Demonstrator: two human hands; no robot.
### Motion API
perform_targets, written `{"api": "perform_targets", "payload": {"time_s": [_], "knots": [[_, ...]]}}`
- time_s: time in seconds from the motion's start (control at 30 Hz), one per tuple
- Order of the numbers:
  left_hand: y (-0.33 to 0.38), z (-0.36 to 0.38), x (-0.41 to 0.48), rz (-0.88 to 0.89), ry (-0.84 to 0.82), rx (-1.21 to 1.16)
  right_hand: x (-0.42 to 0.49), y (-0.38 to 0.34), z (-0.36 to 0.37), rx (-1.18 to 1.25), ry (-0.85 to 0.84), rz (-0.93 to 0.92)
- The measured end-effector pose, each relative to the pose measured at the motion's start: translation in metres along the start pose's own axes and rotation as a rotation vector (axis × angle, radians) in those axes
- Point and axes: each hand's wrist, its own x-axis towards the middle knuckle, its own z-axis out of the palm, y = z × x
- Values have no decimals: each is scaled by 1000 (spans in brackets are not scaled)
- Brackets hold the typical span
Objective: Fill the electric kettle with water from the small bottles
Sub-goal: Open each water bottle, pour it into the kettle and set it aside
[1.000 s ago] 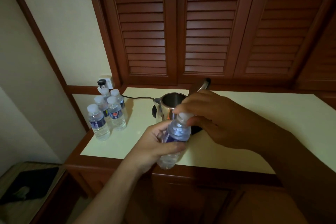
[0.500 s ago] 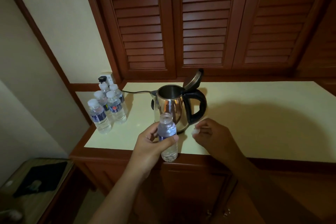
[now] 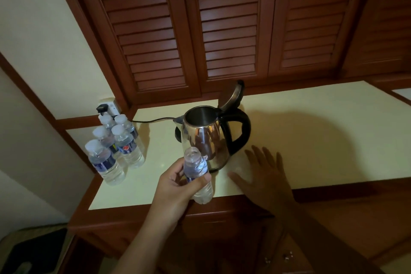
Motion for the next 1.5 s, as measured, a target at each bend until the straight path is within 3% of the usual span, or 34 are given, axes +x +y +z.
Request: {"api": "perform_targets", "payload": {"time_s": [0.1,0.3,0.67,0.97,1.1,1.5], "knots": [[3,-6,-1,30,13,-4,4,-4,-2,-39,-146,46],[15,-25,5,114,87,94,9,-3,-3,-73,-270,30],[64,-43,61,218,206,477,11,-3,-1,-110,-267,18],[90,-46,105,336,228,1194,12,-2,2,-118,-251,23],[94,-47,112,370,253,1409,13,-1,2,-107,-246,22],[101,-48,121,471,250,1629,12,0,3,-104,-246,18]]}}
